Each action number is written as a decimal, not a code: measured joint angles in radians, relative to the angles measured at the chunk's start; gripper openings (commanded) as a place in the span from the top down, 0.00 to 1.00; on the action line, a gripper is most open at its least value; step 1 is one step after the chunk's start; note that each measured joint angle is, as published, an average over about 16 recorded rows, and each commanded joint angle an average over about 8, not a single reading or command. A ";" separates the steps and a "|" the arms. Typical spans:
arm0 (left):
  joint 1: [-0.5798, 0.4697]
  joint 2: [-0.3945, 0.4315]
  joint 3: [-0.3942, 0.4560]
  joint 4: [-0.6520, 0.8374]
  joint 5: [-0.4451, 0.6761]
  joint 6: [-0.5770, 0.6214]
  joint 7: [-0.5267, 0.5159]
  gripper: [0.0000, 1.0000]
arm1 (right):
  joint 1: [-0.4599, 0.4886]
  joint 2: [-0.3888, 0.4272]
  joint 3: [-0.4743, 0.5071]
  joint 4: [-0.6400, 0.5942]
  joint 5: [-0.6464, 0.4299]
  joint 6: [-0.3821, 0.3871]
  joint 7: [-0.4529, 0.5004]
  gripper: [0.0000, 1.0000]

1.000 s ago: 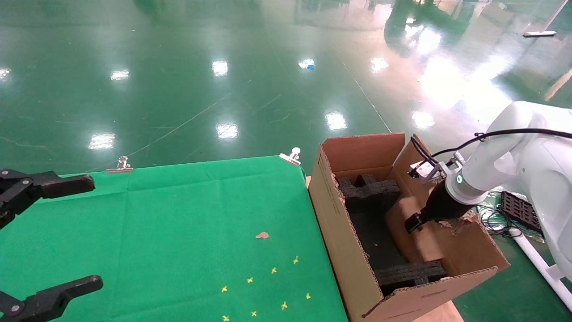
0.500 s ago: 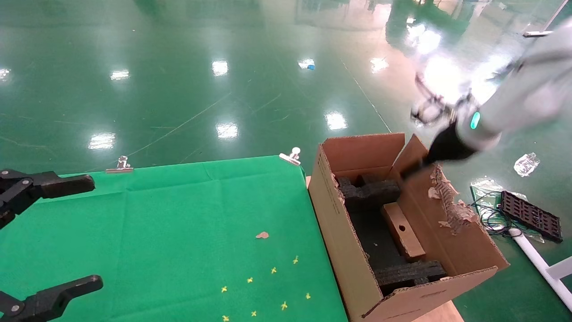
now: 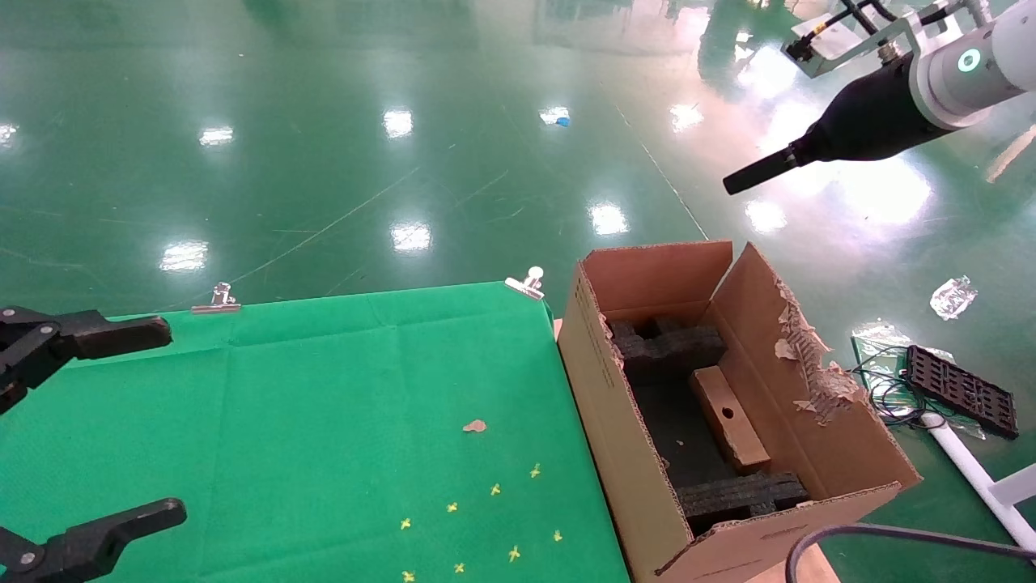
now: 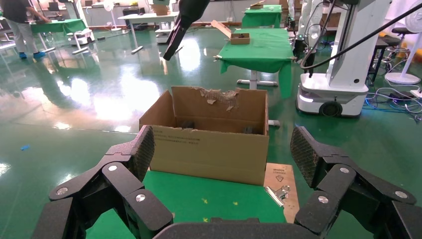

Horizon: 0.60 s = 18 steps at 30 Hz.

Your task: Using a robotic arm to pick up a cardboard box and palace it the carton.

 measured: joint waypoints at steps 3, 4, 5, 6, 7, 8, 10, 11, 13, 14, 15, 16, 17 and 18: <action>0.000 0.000 0.000 0.000 0.000 0.000 0.000 0.00 | -0.022 0.015 0.038 0.032 0.021 -0.005 -0.014 0.00; 0.000 0.000 0.000 0.000 0.000 0.000 0.000 0.00 | -0.032 0.019 0.052 0.045 0.028 -0.008 -0.019 0.00; 0.000 0.000 0.000 0.000 0.000 0.000 0.000 0.00 | -0.044 0.024 0.068 0.058 0.035 -0.011 -0.025 0.00; 0.000 0.000 0.000 0.000 0.000 0.000 0.000 0.00 | -0.057 0.029 0.086 0.074 0.043 -0.014 -0.032 0.00; 0.000 0.000 0.000 0.000 0.000 0.000 0.000 0.00 | -0.073 0.034 0.104 0.089 0.052 -0.018 -0.038 0.00; 0.000 0.000 0.000 0.001 0.000 0.000 0.000 0.00 | -0.088 0.040 0.124 0.107 0.061 -0.022 -0.045 0.00; 0.000 0.000 0.000 0.001 0.000 0.000 0.000 0.00 | -0.125 0.049 0.166 0.142 0.079 -0.031 -0.061 0.00; 0.000 0.000 0.001 0.001 0.000 0.000 0.000 0.00 | -0.144 0.055 0.189 0.161 0.088 -0.036 -0.069 0.00; 0.000 0.000 0.001 0.001 0.000 0.000 0.001 0.00 | -0.185 0.065 0.236 0.200 0.108 -0.046 -0.086 0.00; 0.000 0.000 0.001 0.001 0.000 0.000 0.001 0.00 | -0.205 0.070 0.259 0.220 0.118 -0.051 -0.095 0.00; 0.000 0.000 0.001 0.001 0.000 0.000 0.001 0.00 | -0.225 0.076 0.282 0.239 0.128 -0.056 -0.103 0.00; 0.000 0.000 0.001 0.001 0.000 0.000 0.001 0.00 | -0.246 0.081 0.306 0.259 0.137 -0.061 -0.112 0.00; 0.000 0.000 0.001 0.001 0.000 0.000 0.001 0.00 | -0.266 0.086 0.329 0.279 0.147 -0.066 -0.120 0.00; 0.000 0.000 0.001 0.001 0.000 0.000 0.001 0.00 | -0.286 0.092 0.352 0.298 0.157 -0.071 -0.129 0.00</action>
